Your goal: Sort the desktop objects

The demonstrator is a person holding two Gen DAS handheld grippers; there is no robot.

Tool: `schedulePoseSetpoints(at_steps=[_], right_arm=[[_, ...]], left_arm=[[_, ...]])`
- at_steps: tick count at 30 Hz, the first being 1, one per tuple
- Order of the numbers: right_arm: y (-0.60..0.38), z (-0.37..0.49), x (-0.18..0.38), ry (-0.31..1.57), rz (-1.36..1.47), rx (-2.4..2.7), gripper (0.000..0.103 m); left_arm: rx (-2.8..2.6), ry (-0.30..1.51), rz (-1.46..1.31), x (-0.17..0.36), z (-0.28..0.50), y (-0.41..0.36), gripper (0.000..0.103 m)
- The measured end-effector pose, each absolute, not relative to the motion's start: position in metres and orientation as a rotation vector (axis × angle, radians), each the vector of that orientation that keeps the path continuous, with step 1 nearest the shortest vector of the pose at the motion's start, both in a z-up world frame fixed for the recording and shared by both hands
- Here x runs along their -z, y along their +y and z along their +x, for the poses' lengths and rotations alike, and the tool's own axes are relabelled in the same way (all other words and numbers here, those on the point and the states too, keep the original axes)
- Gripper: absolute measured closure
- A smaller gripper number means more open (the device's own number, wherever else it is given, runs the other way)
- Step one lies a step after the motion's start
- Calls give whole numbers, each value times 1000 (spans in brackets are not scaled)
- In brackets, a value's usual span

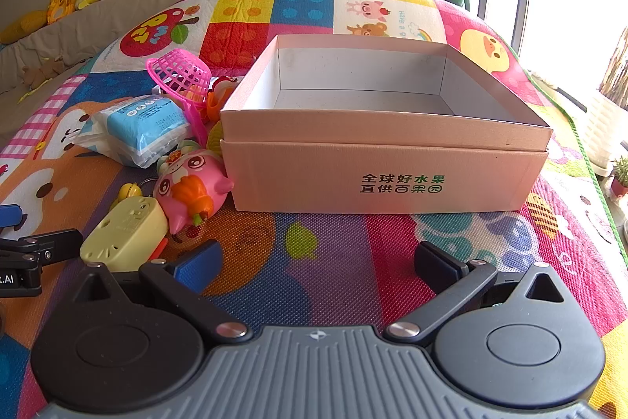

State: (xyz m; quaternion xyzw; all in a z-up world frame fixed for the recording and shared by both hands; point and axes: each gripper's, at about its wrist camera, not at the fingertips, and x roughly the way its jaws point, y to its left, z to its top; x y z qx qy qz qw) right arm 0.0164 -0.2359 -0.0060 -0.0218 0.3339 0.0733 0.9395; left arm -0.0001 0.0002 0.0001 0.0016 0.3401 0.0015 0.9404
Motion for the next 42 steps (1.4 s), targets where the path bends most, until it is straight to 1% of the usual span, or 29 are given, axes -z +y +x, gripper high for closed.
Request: schedulePoseSetpoints(at_steps=[34, 42], right_arm=[[-237, 16, 6, 683, -47, -146, 0], [-236, 9, -1, 760, -42, -159, 0]], left_arm=[[5, 716, 13, -3, 1, 1, 0], [52, 751, 45, -4, 6, 2, 0]])
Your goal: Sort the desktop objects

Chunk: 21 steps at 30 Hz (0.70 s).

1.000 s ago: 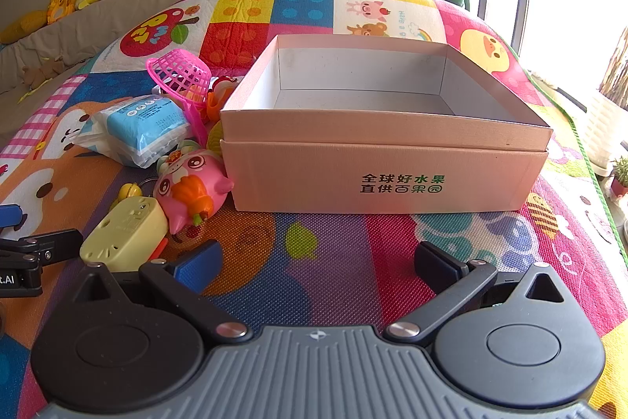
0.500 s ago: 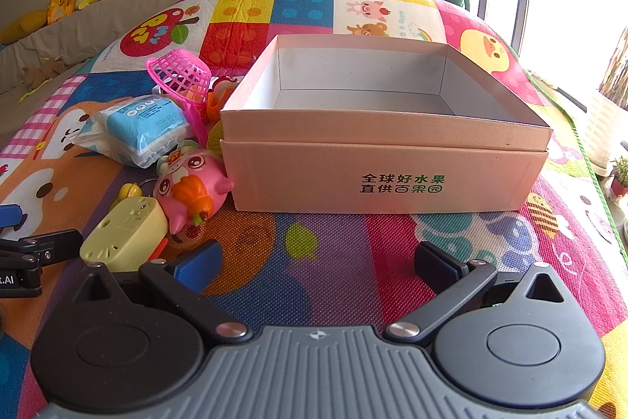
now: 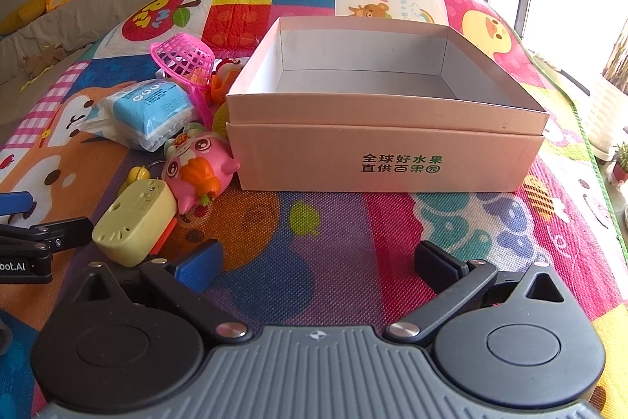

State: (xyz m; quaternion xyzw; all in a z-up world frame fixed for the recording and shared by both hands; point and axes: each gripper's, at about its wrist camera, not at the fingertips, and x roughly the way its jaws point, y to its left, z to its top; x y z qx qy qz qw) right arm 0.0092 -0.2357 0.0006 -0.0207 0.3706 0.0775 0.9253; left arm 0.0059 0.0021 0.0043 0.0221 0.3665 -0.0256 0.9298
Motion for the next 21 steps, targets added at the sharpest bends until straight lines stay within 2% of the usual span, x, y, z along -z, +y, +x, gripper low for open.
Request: schedulePoseSetpoints(at_steps=[5, 8, 12, 15, 21], right_arm=[[-236, 5, -1, 768, -53, -181, 0], [-245, 5, -7, 787, -60, -261, 0], [-287, -1, -47, 569, 35, -166, 0], [-314, 22, -72, 440, 94, 1, 0], [-344, 120, -56, 638, 230, -37, 0]], left_arm=[[61, 713, 37, -8, 0, 3, 0], [76, 598, 42, -22, -12, 5, 0], [121, 506, 92, -35, -16, 0, 0], [221, 554, 55, -34, -7, -8, 0], [360, 624, 57, -21, -8, -32, 0]])
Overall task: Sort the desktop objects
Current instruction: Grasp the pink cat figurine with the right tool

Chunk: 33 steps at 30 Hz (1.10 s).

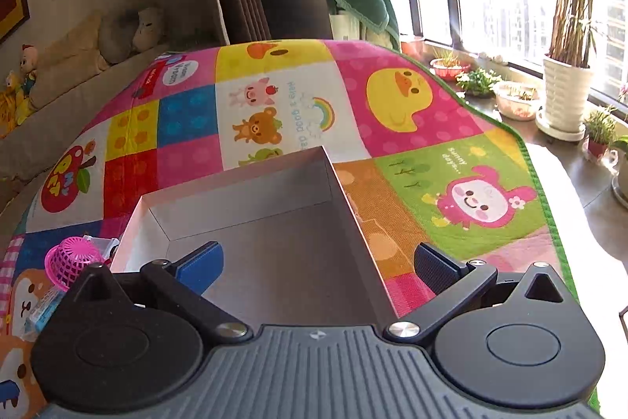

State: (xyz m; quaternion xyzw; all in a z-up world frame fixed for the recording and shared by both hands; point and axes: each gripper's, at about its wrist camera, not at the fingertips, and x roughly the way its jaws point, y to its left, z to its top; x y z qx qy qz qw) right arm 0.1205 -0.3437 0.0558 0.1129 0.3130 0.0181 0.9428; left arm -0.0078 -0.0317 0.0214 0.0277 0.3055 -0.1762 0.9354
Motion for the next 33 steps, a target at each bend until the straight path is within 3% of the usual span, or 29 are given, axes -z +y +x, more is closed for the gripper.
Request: schedulePoseSetpoints(at_steps=[8, 13, 14, 16, 18, 24, 27, 30, 33], right_arm=[[-313, 94, -46, 686, 242, -316, 0], [-265, 29, -73, 477, 5, -335, 0], [-249, 17, -77, 442, -63, -341, 3], [-223, 5, -75, 440, -152, -397, 26], [-200, 3, -71, 503, -164, -487, 34], [-165, 11, -51, 579, -100, -539, 34], [-143, 33, -44, 636, -46, -509, 27], [-123, 52, -35, 694, -31, -451, 26], [-124, 33, -52, 581, -55, -479, 27]], left_arm=[[344, 654, 109, -10, -8, -35, 0], [275, 627, 209, -12, -8, -38, 0], [251, 616, 233, -13, -8, -36, 0], [191, 604, 262, -17, -9, -27, 0], [128, 588, 277, -21, -12, -13, 0], [53, 606, 197, -34, -19, 43, 0], [57, 602, 152, -37, -25, 55, 0], [87, 611, 94, -37, -29, 61, 0], [135, 612, 80, -34, -31, 60, 0]])
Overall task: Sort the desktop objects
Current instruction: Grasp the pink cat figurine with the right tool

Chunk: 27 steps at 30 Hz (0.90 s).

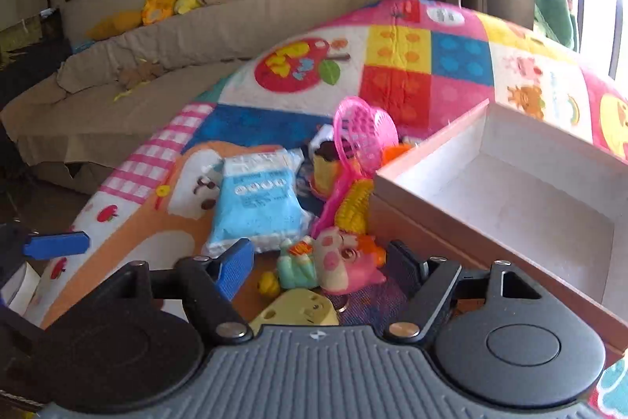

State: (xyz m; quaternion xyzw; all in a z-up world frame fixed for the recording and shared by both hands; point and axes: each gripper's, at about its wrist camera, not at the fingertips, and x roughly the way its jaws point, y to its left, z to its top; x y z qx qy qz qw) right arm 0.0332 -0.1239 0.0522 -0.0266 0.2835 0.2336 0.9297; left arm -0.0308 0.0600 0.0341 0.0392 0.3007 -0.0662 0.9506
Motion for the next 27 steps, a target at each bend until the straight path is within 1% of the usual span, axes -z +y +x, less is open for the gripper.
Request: schedulePoseSetpoints(at_steps=[2, 3, 5, 6, 8, 12, 15, 17, 20, 23, 27], right_arm=[[-123, 19, -66, 451, -137, -397, 27], [-125, 18, -68, 427, -158, -347, 27], [-136, 26, -67, 429, -185, -232, 33], [-144, 29, -65, 426, -196, -171, 37], [-169, 22, -61, 417, -188, -110, 37], [-217, 6, -47, 488, -205, -72, 35], [-240, -2, -40, 449, -270, 14, 19], [-250, -2, -43, 455, -245, 74, 20], [-245, -13, -58, 413, -163, -64, 20], [-213, -11, -66, 472, -112, -289, 20], [-167, 22, -57, 671, 23, -437, 20]], left_arm=[[154, 621, 68, -30, -25, 52, 0], [168, 620, 60, -29, -22, 46, 0], [210, 613, 40, -28, -20, 36, 0], [229, 612, 33, -28, -20, 31, 0], [262, 616, 34, -27, -20, 24, 0], [269, 631, 69, -24, -15, 11, 0], [268, 633, 69, -24, -11, 6, 0], [260, 624, 71, -25, -10, 4, 0], [187, 598, 84, -31, -11, 9, 0], [57, 575, 68, -37, -12, 29, 0], [-78, 548, -23, -46, -17, 71, 0]])
